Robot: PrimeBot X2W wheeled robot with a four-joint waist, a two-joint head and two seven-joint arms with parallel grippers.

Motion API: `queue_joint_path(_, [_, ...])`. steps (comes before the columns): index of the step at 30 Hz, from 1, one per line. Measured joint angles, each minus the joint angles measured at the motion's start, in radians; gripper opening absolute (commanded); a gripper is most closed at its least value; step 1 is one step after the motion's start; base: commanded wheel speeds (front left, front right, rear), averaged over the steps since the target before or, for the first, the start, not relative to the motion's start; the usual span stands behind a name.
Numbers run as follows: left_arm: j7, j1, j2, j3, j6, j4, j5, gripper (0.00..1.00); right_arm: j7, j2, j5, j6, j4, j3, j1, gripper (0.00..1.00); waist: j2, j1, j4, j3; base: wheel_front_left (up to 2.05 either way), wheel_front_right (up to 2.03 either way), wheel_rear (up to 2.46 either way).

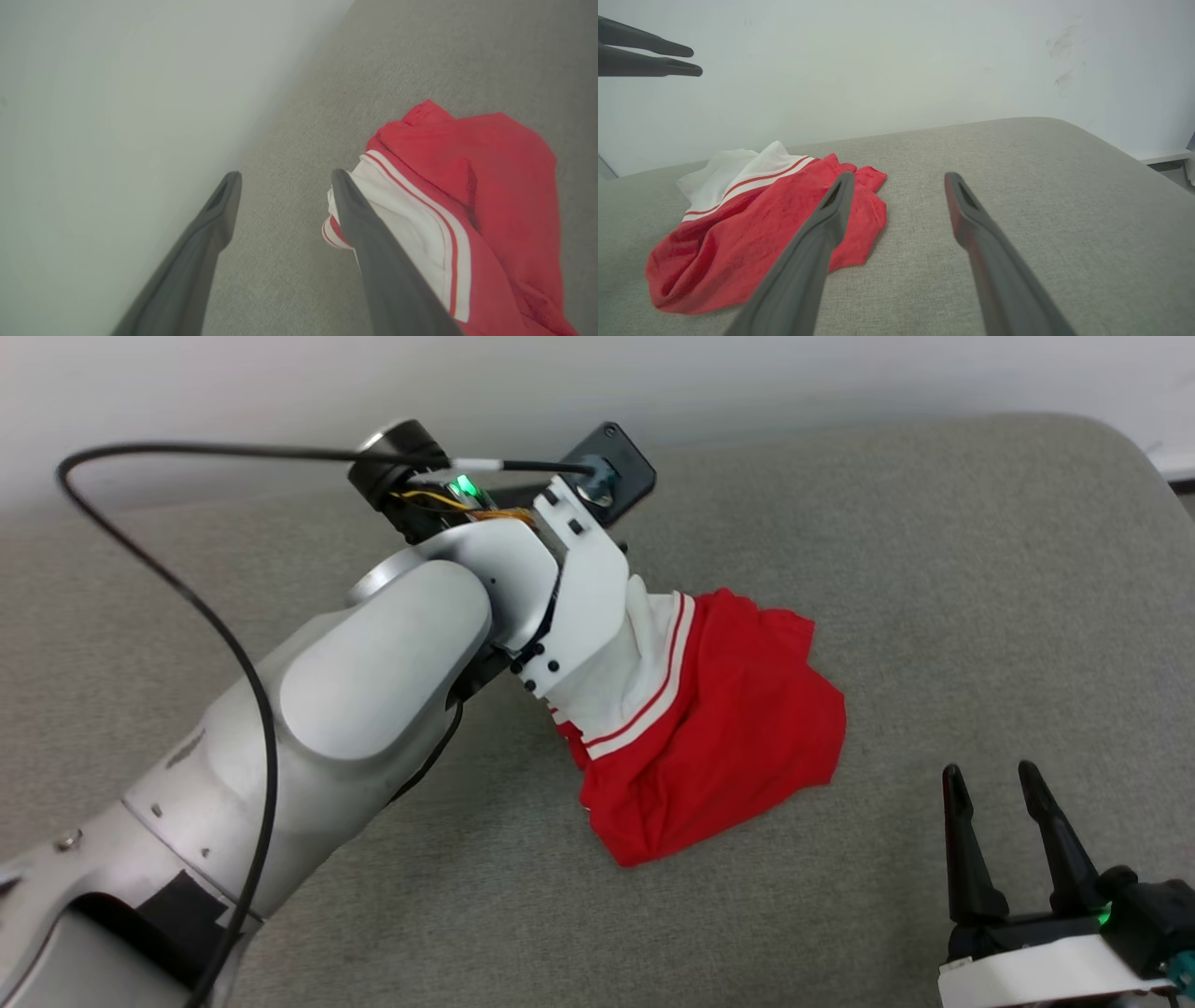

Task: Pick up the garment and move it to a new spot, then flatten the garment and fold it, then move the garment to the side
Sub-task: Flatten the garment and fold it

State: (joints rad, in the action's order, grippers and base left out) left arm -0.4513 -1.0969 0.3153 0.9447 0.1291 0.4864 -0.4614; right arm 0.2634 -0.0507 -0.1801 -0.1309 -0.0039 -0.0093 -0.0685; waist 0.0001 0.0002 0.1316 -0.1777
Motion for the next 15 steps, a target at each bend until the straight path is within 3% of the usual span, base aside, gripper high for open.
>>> queue_joint_path(6, [-0.2,-0.14,0.087,0.277,0.0,-0.076,-0.256,1.0,0.0,0.0,-0.016,0.0,0.001,0.006,0.041,1.0,0.0,0.0,0.04,-0.062,0.0,0.0,0.0])
queue_joint_path(11, [-0.367,-0.188,0.138,0.335,0.0,-0.159,-0.363,1.0,0.0,0.0,-0.025,0.0,0.001,0.013,0.066,1.0,0.0,0.0,0.068,-0.105,0.0,0.0,0.0])
queue_joint_path(15, [-0.518,-0.137,0.175,0.337,0.0,-0.253,-0.336,1.0,0.0,0.0,-0.032,0.0,0.001,0.019,0.083,1.0,0.0,0.0,0.087,-0.134,0.0,0.0,0.0])
